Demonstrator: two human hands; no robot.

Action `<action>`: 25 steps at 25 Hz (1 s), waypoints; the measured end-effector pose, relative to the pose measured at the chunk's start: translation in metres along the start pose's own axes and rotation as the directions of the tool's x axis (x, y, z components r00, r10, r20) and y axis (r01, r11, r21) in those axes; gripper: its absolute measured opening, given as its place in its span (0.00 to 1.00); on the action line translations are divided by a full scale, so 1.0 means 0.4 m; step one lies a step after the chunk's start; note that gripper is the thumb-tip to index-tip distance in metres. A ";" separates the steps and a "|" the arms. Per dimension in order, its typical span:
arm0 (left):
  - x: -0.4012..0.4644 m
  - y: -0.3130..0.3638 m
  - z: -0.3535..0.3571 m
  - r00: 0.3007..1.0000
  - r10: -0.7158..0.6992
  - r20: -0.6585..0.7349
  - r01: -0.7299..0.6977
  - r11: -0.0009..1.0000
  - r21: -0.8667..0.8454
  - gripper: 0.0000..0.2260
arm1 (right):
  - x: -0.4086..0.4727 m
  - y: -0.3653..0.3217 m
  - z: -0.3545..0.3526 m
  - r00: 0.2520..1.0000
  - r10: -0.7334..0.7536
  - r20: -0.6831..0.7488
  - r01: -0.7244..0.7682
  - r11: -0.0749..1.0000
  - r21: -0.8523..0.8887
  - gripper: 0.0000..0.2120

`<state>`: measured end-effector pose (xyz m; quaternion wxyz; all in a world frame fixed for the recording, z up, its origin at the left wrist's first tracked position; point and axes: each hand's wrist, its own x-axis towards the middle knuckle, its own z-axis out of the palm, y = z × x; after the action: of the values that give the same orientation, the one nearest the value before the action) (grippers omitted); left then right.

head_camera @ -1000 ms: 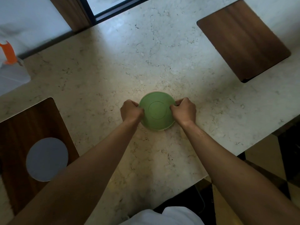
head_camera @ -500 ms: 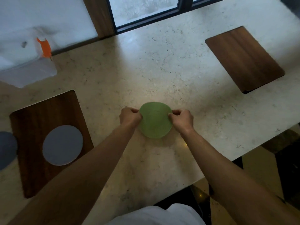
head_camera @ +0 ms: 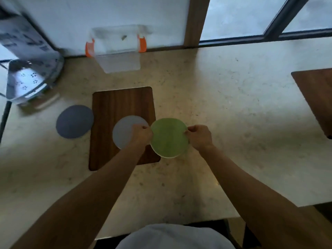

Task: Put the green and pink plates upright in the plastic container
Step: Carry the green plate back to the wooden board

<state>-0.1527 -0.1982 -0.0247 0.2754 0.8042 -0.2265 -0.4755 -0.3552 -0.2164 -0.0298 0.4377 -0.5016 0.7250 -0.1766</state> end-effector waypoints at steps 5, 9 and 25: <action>0.020 -0.047 -0.175 0.989 0.005 -0.145 0.000 0.999 0.035 0.05 | -0.025 -0.098 0.137 0.998 -0.016 0.054 0.017 1.000 -0.019 0.10; 0.057 -0.092 -0.260 0.990 -0.022 -0.142 0.020 1.000 -0.017 0.09 | -0.028 -0.151 0.220 0.996 -0.021 0.091 0.028 0.996 -0.081 0.11; 0.196 -0.130 -0.326 0.992 -0.016 -0.123 0.013 1.000 -0.023 0.09 | 0.046 -0.205 0.357 0.993 -0.090 0.076 0.104 0.972 -0.213 0.08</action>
<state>0.0037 -0.1788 -0.0573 0.2941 0.8307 -0.1978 -0.4292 -0.1946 -0.2420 -0.0604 0.3949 -0.5866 0.6997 -0.1013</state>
